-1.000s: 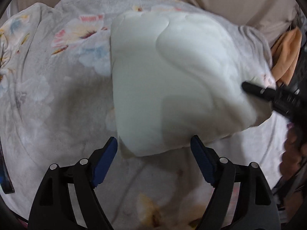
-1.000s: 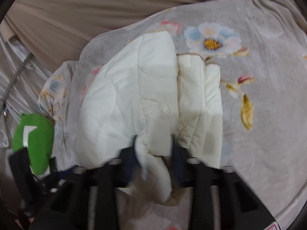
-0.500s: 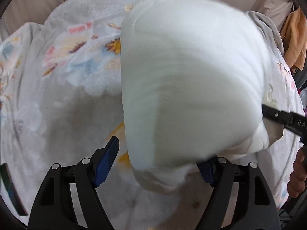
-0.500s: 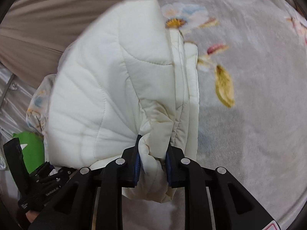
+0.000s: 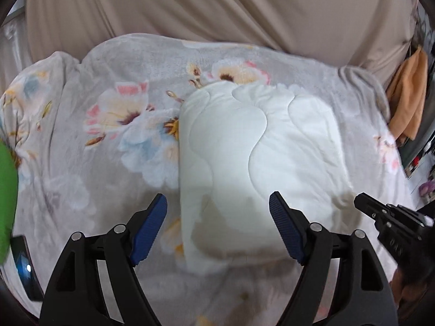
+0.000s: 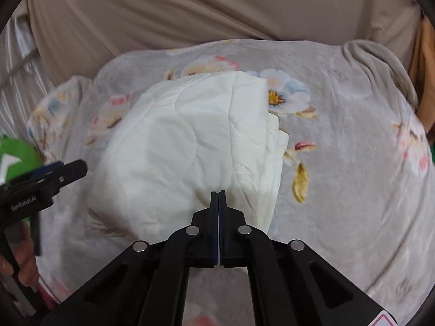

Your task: Fold large clothes

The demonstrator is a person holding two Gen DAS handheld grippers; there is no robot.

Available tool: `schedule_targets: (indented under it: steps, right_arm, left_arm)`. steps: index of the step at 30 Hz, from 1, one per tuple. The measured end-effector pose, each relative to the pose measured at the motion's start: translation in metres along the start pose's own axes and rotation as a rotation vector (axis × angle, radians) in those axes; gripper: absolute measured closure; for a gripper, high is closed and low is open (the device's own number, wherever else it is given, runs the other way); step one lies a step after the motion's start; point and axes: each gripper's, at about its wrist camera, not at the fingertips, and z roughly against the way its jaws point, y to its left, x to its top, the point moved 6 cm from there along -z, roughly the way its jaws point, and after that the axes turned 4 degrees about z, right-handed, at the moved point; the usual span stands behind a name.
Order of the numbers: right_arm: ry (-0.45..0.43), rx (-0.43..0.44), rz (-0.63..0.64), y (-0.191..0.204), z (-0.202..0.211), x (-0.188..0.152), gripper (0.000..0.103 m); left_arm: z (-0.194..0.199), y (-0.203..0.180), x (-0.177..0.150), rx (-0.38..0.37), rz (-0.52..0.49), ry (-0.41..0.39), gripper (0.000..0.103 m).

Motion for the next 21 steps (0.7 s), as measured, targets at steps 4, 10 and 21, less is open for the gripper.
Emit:
schedule_targets:
  steps: [4, 10, 21]
  right_arm:
    - [0.124, -0.001, -0.046, -0.007, -0.051, -0.012, 0.103]
    - [0.170, -0.002, -0.058, -0.009, -0.083, -0.020, 0.103]
    - [0.201, 0.023, -0.114, -0.005, -0.051, -0.050, 0.103]
  left_arm:
    - [-0.043, -0.008, -0.008, 0.021, -0.043, 0.076, 0.026]
    - [-0.071, -0.005, -0.021, 0.040, -0.024, 0.116, 0.018]
    - [-0.039, -0.014, -0.028, 0.073, -0.013, 0.111, 0.023]
